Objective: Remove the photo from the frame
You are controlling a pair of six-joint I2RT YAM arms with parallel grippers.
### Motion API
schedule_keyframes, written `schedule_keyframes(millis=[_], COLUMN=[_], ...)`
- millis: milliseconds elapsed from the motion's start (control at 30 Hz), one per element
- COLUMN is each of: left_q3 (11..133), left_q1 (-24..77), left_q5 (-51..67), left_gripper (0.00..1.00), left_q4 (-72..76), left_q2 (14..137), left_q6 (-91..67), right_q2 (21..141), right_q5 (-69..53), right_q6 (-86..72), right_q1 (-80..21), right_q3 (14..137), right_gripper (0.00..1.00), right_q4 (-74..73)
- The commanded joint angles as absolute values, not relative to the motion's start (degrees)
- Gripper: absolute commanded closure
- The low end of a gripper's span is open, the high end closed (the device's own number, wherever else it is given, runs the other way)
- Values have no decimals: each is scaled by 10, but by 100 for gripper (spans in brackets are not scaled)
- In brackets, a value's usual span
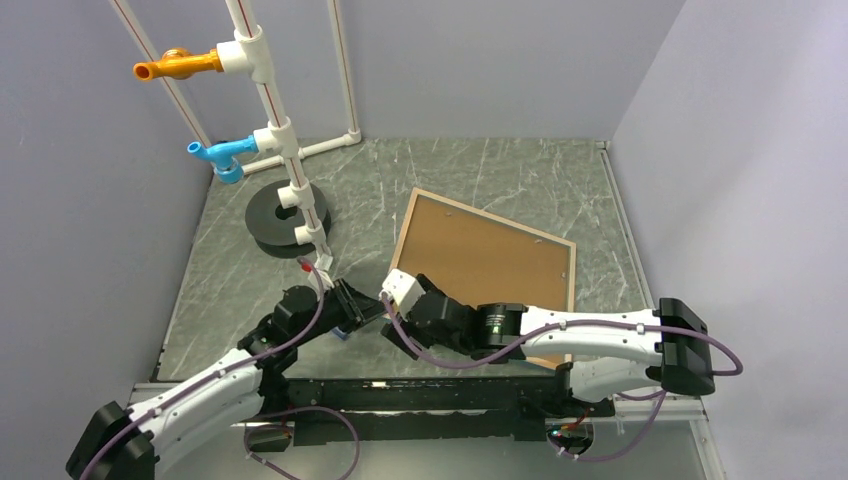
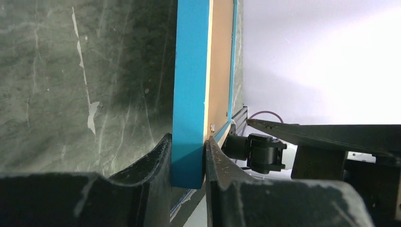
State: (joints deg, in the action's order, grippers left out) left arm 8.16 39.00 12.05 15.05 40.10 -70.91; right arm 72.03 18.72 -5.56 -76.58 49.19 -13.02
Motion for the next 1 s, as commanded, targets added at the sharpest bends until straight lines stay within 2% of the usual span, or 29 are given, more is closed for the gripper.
schedule_keyframes(millis=[0, 67, 267, 467, 600, 700, 767, 867, 967], left_q3=[177, 217, 315, 368, 396, 404, 404, 402, 398], left_q1=[390, 389, 389, 389, 389, 388, 388, 388, 388], left_q5=[57, 31, -16, -26, -35, -37, -34, -33, -34], left_gripper=[100, 100, 100, 100, 100, 100, 100, 100, 100], left_q4=[53, -16, -139, -188, -213, -225, -232, -233, -240], left_q2=[355, 345, 348, 365, 360, 357, 354, 345, 337], left_q6=[-656, -636, -599, -602, -599, -597, -599, -602, -603], right_q2=[739, 751, 762, 838, 952, 1028, 1067, 1083, 1061], right_q5=[311, 357, 453, 627, 738, 805, 822, 828, 819], right_q6=[-128, -161, -250, -368, -506, -755, -765, -777, -748], right_q1=[-807, -827, -851, -865, -864, -865, -864, -863, -862], right_q3=[550, 560, 550, 570, 631, 681, 699, 707, 697], right_gripper=[14, 8, 1, 1, 2, 7, 14, 17, 32], right_q4=[-277, -319, -383, -466, -621, -828, -859, -858, -827])
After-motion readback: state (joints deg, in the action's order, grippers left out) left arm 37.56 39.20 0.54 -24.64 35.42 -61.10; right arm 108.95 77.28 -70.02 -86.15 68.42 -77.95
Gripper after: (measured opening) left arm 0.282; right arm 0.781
